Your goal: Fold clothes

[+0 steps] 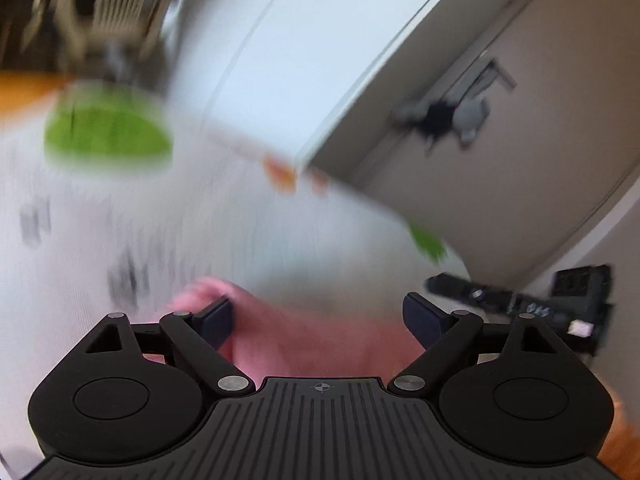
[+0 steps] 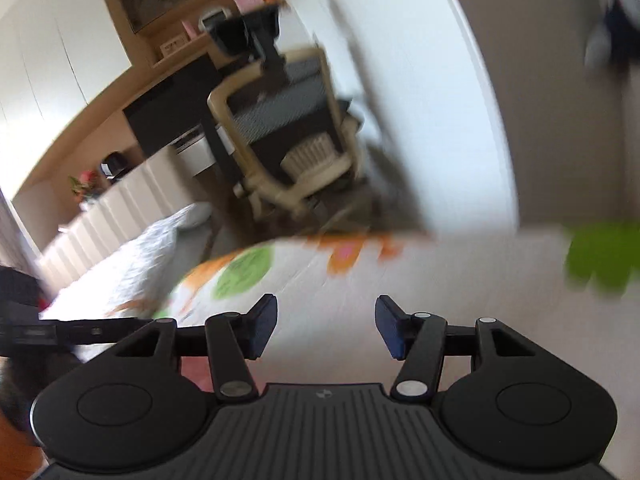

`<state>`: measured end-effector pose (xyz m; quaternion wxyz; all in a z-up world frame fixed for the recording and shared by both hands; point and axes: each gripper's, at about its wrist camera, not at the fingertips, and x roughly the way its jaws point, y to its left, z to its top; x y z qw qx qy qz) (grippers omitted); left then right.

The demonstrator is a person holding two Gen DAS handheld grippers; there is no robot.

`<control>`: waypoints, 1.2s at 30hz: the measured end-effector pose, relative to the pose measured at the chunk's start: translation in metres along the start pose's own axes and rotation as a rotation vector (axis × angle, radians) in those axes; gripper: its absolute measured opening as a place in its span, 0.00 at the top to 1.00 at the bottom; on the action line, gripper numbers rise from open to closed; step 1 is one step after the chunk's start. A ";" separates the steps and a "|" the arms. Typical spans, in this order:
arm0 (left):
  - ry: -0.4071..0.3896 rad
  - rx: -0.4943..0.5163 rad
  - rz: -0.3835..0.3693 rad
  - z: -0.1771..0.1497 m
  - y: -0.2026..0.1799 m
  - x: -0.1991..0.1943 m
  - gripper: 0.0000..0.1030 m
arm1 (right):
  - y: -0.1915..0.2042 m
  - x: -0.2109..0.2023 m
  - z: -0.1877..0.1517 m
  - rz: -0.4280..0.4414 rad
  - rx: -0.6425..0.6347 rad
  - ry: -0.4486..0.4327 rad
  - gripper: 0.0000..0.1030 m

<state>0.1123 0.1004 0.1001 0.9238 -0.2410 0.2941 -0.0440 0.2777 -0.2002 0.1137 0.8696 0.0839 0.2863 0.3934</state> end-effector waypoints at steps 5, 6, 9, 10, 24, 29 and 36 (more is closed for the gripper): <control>-0.101 0.179 0.077 -0.003 -0.022 -0.039 0.09 | 0.008 -0.041 -0.028 -0.033 -0.048 0.053 0.44; -0.076 0.174 0.053 -0.007 -0.022 -0.039 0.08 | 0.007 -0.050 -0.036 -0.025 -0.041 0.074 0.40; 0.037 0.122 -0.052 -0.019 -0.017 -0.032 0.07 | -0.005 -0.068 -0.053 0.000 0.066 0.148 0.38; 0.073 0.083 -0.067 -0.022 -0.014 -0.023 0.07 | -0.018 -0.069 -0.056 0.012 0.164 0.177 0.38; 0.020 -0.054 0.059 -0.021 0.005 0.017 0.06 | -0.004 0.014 -0.007 -0.017 0.026 0.076 0.36; -0.091 0.007 0.136 -0.008 0.001 -0.018 0.06 | 0.014 -0.011 -0.009 -0.170 -0.161 -0.002 0.36; 0.056 0.019 -0.158 -0.030 -0.027 0.014 0.05 | 0.012 0.002 -0.074 -0.082 -0.137 0.204 0.37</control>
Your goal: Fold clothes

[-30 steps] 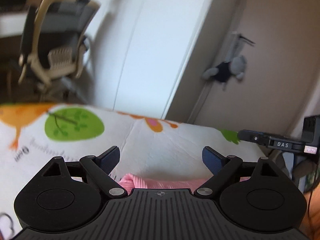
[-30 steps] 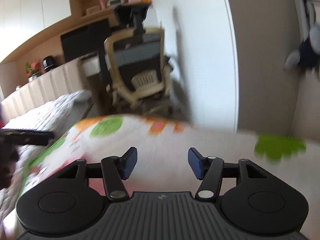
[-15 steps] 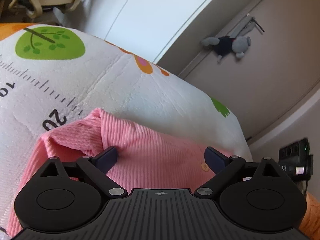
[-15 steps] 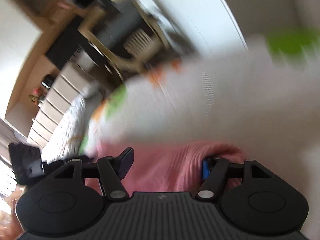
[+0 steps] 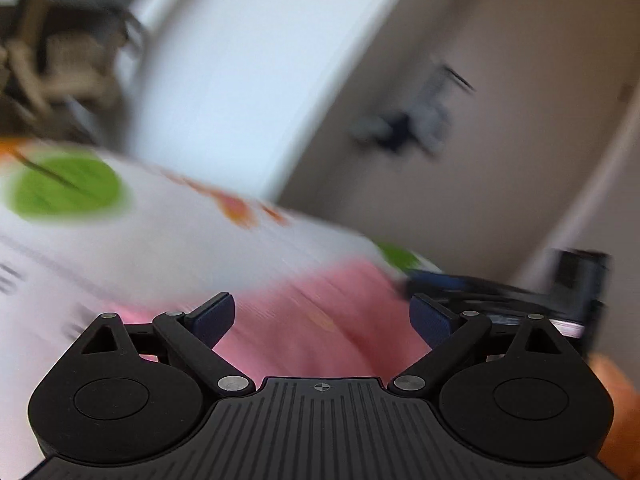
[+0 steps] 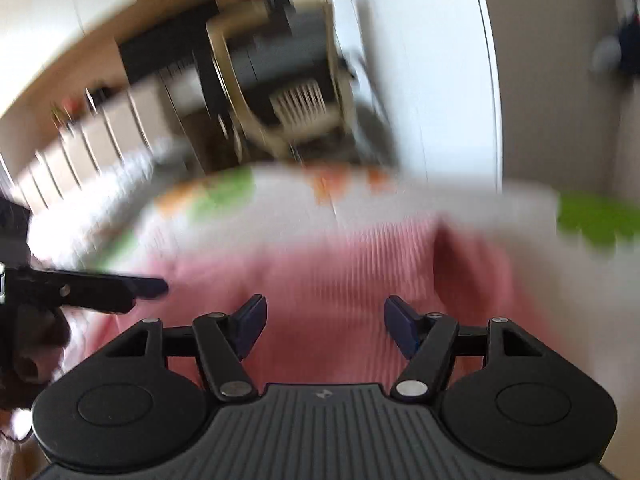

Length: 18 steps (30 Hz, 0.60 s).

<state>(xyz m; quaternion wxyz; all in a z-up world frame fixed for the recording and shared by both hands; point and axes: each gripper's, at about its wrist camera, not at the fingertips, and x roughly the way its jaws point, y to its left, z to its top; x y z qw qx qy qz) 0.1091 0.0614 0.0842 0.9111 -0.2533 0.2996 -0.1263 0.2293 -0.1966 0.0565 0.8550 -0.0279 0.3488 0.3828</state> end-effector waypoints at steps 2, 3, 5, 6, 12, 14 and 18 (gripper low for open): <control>0.072 -0.006 0.063 -0.018 0.006 0.016 0.06 | 0.008 -0.010 -0.018 -0.049 -0.114 -0.017 0.37; 0.067 0.034 0.070 -0.025 0.006 0.014 0.06 | 0.011 -0.018 -0.021 -0.073 -0.147 -0.015 0.37; 0.059 0.128 0.136 -0.033 -0.004 -0.001 0.06 | 0.015 -0.036 -0.025 -0.113 -0.187 -0.023 0.37; 0.059 0.152 0.158 -0.035 -0.008 -0.010 0.06 | 0.016 -0.043 -0.027 -0.129 -0.201 -0.038 0.37; 0.060 0.195 0.175 -0.051 -0.020 -0.043 0.04 | 0.033 -0.049 -0.039 -0.120 -0.220 -0.030 0.36; 0.106 0.176 0.205 -0.058 -0.018 -0.036 0.04 | 0.039 -0.032 -0.046 -0.164 -0.261 0.013 0.35; 0.153 0.184 0.323 -0.070 -0.018 -0.021 0.03 | 0.055 -0.047 -0.039 -0.174 -0.293 -0.035 0.35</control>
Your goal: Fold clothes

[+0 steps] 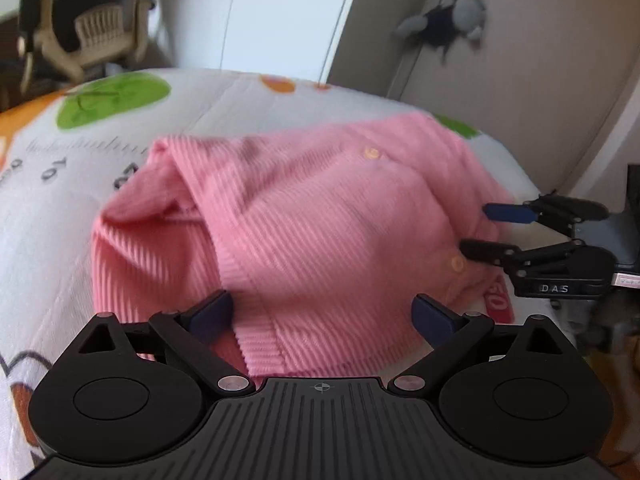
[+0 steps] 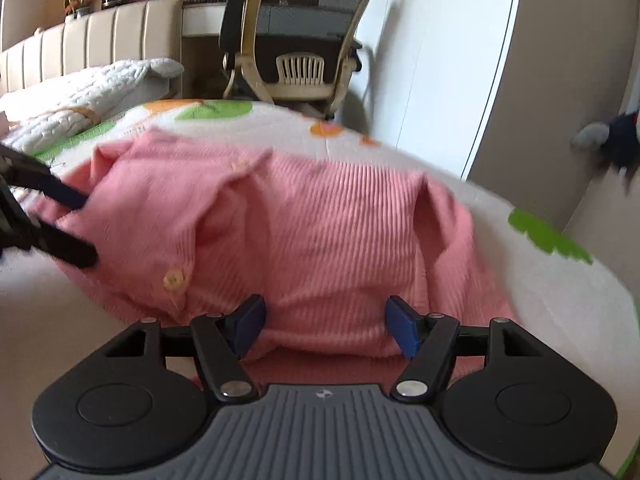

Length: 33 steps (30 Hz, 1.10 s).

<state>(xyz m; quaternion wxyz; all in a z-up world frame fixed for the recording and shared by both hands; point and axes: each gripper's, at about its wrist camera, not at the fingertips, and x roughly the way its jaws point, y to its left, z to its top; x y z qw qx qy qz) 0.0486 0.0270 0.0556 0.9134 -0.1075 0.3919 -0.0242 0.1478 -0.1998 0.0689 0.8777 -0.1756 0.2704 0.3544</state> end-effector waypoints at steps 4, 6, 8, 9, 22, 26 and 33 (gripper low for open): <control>-0.005 0.010 0.029 -0.002 -0.003 0.002 0.01 | -0.002 -0.015 0.013 0.015 0.039 -0.103 0.35; -0.006 0.013 0.037 -0.002 -0.005 0.003 0.01 | -0.005 -0.007 0.018 0.037 0.079 -0.097 0.35; -0.009 0.023 0.046 -0.003 -0.006 0.006 0.00 | -0.008 0.013 0.015 0.061 0.118 -0.035 0.35; -0.011 0.031 0.050 -0.004 -0.008 0.007 0.00 | -0.008 0.023 0.010 0.062 0.127 -0.003 0.34; -0.026 -0.071 -0.011 -0.005 0.009 -0.010 0.00 | 0.001 0.032 0.001 0.030 0.061 -0.014 0.28; -0.124 -0.141 0.052 -0.007 0.032 -0.041 0.00 | 0.000 0.034 0.002 0.044 0.059 -0.008 0.22; -0.103 -0.194 0.225 -0.008 0.061 -0.029 0.34 | -0.004 0.037 0.002 0.064 0.100 0.019 0.01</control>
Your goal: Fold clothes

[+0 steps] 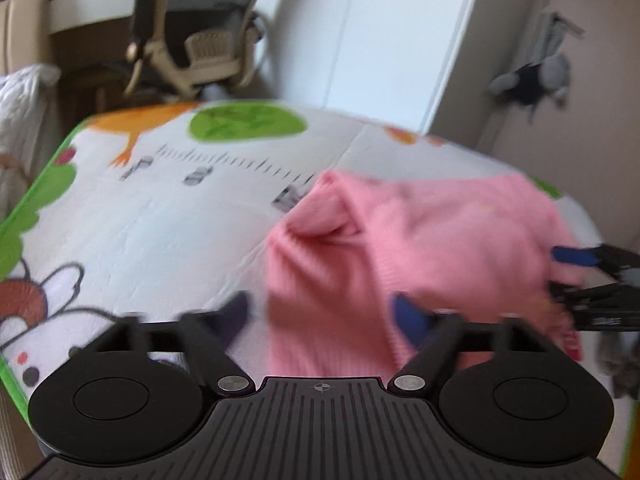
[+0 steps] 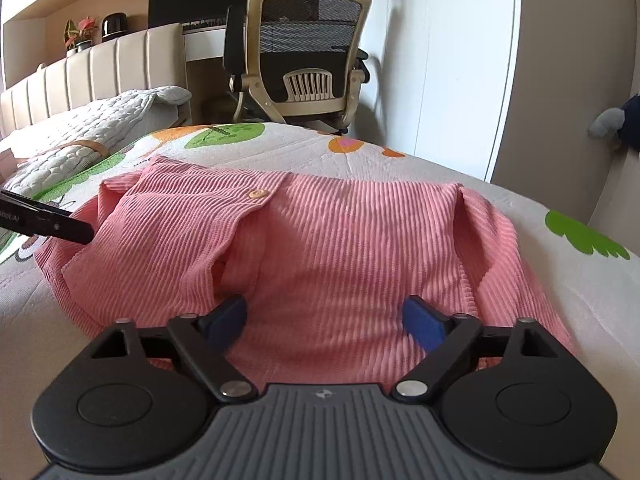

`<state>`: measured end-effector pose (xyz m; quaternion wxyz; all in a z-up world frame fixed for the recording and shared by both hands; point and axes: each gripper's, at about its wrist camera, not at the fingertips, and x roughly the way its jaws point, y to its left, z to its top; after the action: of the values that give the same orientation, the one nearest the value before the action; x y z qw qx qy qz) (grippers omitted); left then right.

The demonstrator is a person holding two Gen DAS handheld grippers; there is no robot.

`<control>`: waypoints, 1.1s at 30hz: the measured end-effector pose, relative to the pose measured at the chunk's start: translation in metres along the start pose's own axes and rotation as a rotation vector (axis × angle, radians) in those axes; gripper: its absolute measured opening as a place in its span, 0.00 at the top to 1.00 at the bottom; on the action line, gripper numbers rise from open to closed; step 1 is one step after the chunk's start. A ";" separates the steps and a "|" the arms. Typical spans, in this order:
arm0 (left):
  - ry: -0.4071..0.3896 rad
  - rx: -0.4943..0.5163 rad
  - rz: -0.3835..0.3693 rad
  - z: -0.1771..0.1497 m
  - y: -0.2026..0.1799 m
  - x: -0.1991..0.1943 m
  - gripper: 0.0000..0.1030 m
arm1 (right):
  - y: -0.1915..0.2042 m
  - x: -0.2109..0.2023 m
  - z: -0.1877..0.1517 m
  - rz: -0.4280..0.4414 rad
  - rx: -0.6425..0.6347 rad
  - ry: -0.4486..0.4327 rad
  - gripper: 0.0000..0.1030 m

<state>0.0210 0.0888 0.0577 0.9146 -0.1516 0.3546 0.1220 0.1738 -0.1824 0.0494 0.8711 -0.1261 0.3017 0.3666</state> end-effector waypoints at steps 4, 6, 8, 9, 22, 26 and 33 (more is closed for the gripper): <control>-0.011 0.044 -0.042 -0.001 -0.015 0.004 0.43 | -0.005 0.003 0.006 0.016 0.022 0.080 0.00; -0.002 0.062 -0.068 -0.001 -0.020 0.003 0.56 | -0.002 -0.005 0.017 0.006 0.010 0.077 0.00; 0.009 0.076 -0.078 -0.001 -0.021 0.003 0.58 | 0.002 -0.023 0.033 -0.005 0.008 -0.026 0.00; 0.013 0.076 -0.075 -0.002 -0.021 0.003 0.58 | 0.005 -0.030 0.042 0.002 0.010 -0.077 0.00; -0.010 0.089 -0.076 -0.012 -0.019 0.002 0.53 | 0.047 0.034 0.032 0.070 -0.002 0.043 0.00; -0.017 0.094 -0.086 -0.013 -0.018 0.002 0.52 | 0.051 0.018 0.035 0.039 -0.043 0.008 0.00; -0.011 -0.010 -0.156 -0.007 -0.008 0.002 0.59 | 0.069 -0.007 0.027 0.032 -0.156 -0.052 0.00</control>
<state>0.0208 0.0793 0.0526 0.9225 -0.1826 0.3360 0.0528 0.1324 -0.1261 0.0745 0.8602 -0.1793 0.2516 0.4058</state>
